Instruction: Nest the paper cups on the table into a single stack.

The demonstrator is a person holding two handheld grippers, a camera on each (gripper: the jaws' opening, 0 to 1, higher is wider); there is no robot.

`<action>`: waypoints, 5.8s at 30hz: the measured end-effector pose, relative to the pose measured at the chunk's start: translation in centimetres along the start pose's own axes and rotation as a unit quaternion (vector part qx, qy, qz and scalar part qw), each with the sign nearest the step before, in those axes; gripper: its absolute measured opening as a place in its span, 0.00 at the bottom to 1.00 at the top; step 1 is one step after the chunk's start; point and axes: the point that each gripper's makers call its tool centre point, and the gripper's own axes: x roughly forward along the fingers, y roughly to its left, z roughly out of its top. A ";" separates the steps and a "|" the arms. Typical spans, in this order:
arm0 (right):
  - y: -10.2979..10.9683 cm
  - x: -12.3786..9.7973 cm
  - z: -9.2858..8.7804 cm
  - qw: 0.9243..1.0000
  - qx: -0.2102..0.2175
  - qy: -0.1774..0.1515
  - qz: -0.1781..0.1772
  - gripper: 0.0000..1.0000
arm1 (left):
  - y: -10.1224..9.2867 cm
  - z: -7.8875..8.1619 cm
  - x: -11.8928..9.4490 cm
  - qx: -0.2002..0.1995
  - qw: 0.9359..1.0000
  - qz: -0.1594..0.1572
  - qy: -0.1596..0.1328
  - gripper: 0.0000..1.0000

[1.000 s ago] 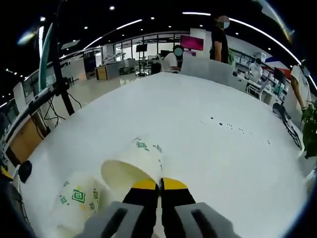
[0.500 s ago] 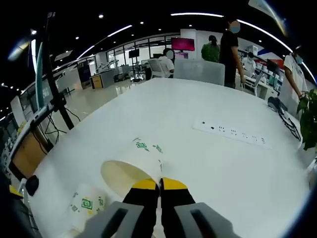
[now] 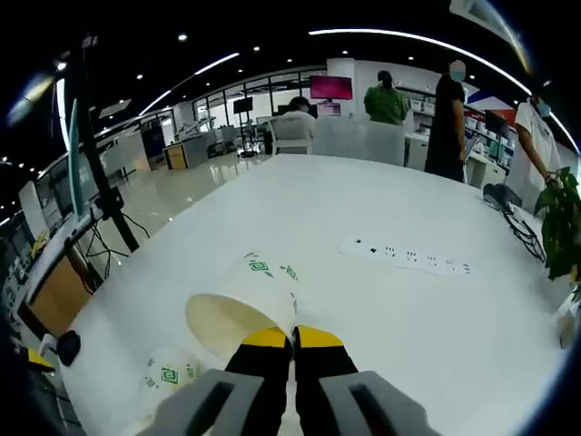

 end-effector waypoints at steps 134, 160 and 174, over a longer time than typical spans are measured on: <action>12.1 -16.5 -10.5 0.817 -0.387 0.355 0.237 0.00 | -0.2 -0.1 0.1 0.001 1.000 -0.008 -0.016 0.54; 13.1 -15.5 -11.0 0.800 -0.397 0.388 0.229 0.00 | -0.3 -0.3 -0.8 -0.003 1.000 -0.006 -0.017 0.54; 13.4 -14.8 -11.1 0.788 -0.421 0.390 0.223 0.00 | -0.1 -0.5 -0.7 -0.009 1.000 -0.005 -0.018 0.54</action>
